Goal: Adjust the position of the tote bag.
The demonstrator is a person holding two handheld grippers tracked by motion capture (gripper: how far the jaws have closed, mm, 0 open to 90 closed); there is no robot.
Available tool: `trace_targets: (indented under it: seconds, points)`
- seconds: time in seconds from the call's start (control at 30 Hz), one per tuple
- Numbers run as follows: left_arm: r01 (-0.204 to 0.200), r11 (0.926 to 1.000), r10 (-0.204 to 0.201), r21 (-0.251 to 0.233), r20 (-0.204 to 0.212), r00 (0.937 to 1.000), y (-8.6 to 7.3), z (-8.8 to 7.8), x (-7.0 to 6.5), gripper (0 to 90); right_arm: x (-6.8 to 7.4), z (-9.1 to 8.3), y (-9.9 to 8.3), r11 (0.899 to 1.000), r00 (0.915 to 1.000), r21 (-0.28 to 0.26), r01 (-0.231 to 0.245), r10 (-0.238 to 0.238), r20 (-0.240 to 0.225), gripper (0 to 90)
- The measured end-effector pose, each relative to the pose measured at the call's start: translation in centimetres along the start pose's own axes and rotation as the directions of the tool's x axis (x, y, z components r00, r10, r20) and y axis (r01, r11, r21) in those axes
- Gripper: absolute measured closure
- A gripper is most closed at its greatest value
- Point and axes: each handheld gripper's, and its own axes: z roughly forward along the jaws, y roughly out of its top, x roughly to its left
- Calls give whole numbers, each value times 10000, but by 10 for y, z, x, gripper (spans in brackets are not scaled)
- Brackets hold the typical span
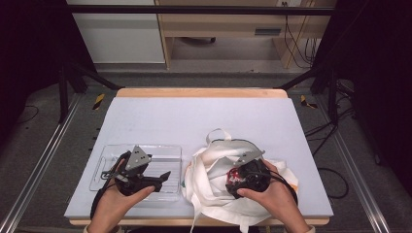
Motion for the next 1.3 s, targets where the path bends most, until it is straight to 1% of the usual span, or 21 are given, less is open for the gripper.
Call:
trace_targets:
  seconds: [0.1, 0.17, 0.2, 0.23, 0.3, 0.33, 0.5, 0.6, 0.8, 0.9, 1.0, 1.1, 1.2, 1.27, 1.3]
  points:
    - [-99, 9999, 99, 75, -29, 9999, -1, 1, 0, 182, 1, 5, -2, 9999, 9999, 108, -89, 89, -51, 130]
    - [-45, 9999, 46, 128, -60, 10000, -2, 2, 2, 181, 2, 7, -3, 9998, 9999, 167, -99, 99, -12, 129]
    - [-8, 9999, 10, 170, -82, 10000, -3, 3, 2, 181, 2, 8, -3, 9996, 9998, 213, -191, 190, 11, 132]
    - [27, 9998, -26, 176, -85, 10000, -4, 3, 3, 180, 2, 9, -4, 9997, 9999, 190, -126, 125, 36, 142]
    - [5, 9998, -3, 214, -94, 10000, -4, 3, 4, 179, 2, 9, -4, 9997, 9999, 203, -149, 148, 51, 148]
    - [83, 9999, -82, 134, -65, 9999, -5, 3, 5, 178, 3, 10, -5, 9997, 10000, 225, -28, 27, 40, 154]
    - [161, 9996, -159, 225, -104, 9998, -7, 4, 7, 175, 2, 10, -6, 9998, 9999, 199, -63, 60, 146, 190]
    - [204, 9995, -201, 232, -133, 9997, -7, 3, 9, 174, 2, 10, -7, 9998, 9996, 175, -79, 74, 283, 234]
    - [256, 9994, -252, 241, -154, 9996, -9, 4, 10, 173, 1, 10, -7, 9998, 9996, 211, -25, 20, 276, 240]
    - [285, 9992, -282, 266, -122, 9995, -10, 4, 10, 173, 1, 9, -6, 9995, 9994, 285, -126, 117, 321, 243]
    - [229, 9993, -226, 309, -95, 9997, -10, 4, 10, 173, 0, 7, -5, 9994, 9993, 304, -144, 133, 344, 245]
    - [259, 9993, -257, 285, -69, 9996, -10, 4, 10, 173, -1, 4, -5, 9997, 9993, 194, -170, 163, 340, 245]
    - [272, 9993, -273, 273, 35, 9996, -10, 1, 13, 164, -3, -6, -3, 9995, 9989, -115, -292, 296, 370, 245]
    - [259, 9992, -259, 308, -10, 9997, -11, 0, 15, 153, -4, -11, -1, 9991, 9988, -291, -323, 333, 351, 246]
    - [259, 9992, -259, 308, -10, 9997, -11, 0, 15, 147, -4, -11, -1, 9991, 9988, -291, -323, 333, 351, 246]
